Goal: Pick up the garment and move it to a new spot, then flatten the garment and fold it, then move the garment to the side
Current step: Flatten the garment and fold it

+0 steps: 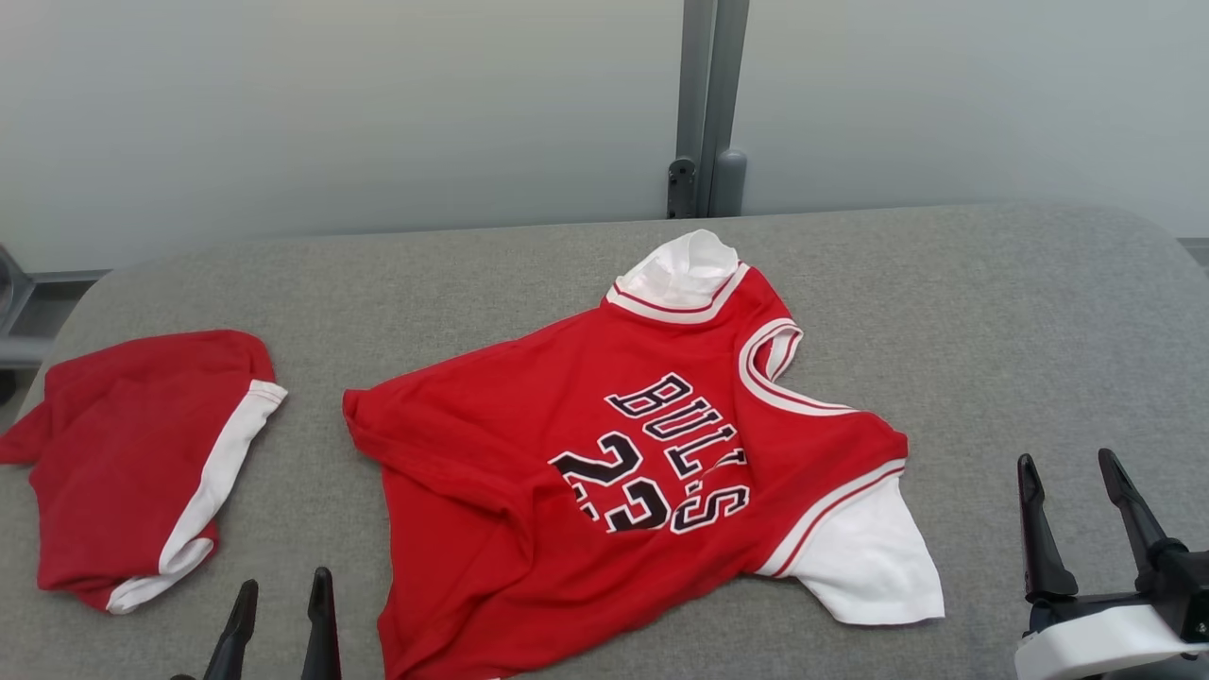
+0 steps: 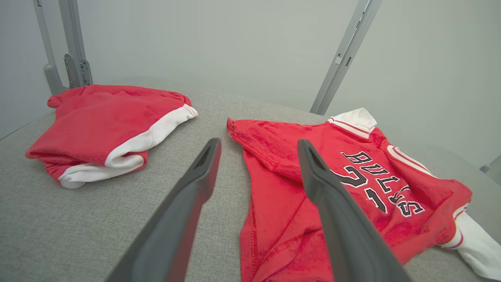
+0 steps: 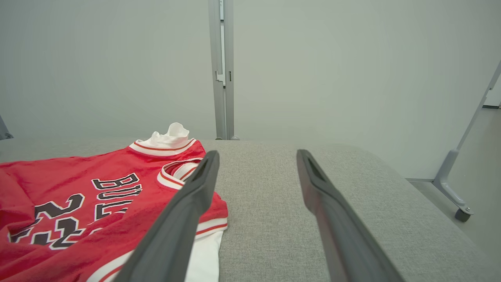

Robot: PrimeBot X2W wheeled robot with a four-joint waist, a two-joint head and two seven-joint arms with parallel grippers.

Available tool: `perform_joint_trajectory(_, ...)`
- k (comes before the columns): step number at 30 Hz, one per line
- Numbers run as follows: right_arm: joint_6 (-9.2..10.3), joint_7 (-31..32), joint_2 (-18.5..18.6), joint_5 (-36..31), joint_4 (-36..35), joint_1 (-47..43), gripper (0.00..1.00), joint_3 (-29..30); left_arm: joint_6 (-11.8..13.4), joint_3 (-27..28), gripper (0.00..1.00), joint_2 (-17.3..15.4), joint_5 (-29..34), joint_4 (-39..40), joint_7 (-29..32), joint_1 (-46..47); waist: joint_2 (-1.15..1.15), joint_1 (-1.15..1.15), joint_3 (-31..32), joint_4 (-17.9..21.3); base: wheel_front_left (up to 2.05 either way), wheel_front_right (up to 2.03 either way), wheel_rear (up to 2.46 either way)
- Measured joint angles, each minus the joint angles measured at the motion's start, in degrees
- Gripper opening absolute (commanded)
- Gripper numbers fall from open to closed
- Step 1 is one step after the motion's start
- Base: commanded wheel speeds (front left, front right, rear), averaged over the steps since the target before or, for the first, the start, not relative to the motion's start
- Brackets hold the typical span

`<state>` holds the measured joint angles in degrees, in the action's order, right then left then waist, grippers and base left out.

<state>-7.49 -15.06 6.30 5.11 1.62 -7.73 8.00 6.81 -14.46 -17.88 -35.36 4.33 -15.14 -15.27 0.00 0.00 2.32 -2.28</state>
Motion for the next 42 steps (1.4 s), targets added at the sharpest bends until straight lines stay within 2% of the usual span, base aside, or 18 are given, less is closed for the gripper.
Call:
perform_joint_trajectory(2,0.0,0.0,0.2,-0.3,-0.2,-0.2,1.0,-0.4,-0.5,2.4,1.0,1.6,3.2,-1.4,0.0,-0.7,0.0,0.0,0.6,0.4,0.0,0.0,0.0)
perform_joint_trajectory(4,0.0,0.0,0.3,-0.4,-0.1,-0.5,1.0,-0.6,-2.0,5.1,1.0,3.4,5.3,-2.7,0.0,-1.1,0.0,0.0,1.3,0.7,0.0,0.0,0.0)
perform_joint_trajectory(9,0.0,0.0,0.2,-0.7,0.1,-2.5,1.0,-0.3,-9.5,9.5,1.0,7.6,10.6,-6.9,0.0,-0.6,0.0,0.0,2.8,0.3,0.0,0.0,0.0)
perform_joint_trajectory(14,-0.01,0.0,-0.6,-0.9,2.3,-2.6,1.0,-1.1,-13.3,11.5,1.0,10.0,14.1,-11.6,0.0,2.1,0.0,0.0,3.2,-0.4,0.0,0.0,0.0)
perform_joint_trajectory(21,-0.01,0.0,-1.4,-1.1,4.2,-1.6,1.0,-2.5,-14.1,13.4,1.0,11.3,16.3,-12.4,0.0,3.5,0.0,0.0,2.7,0.2,0.0,0.0,0.0)
perform_joint_trajectory(35,0.0,0.0,-2.0,-1.0,5.0,-0.3,1.0,-3.5,-14.1,9.4,1.0,8.6,14.8,-12.2,0.0,3.5,0.0,0.0,1.4,0.3,0.0,0.0,0.0)
perform_joint_trajectory(42,0.0,0.0,-2.3,2.3,3.2,2.0,1.0,-3.6,-14.2,7.5,1.0,7.4,12.9,-11.9,0.0,3.4,0.0,0.0,0.8,0.5,0.0,0.0,0.0)
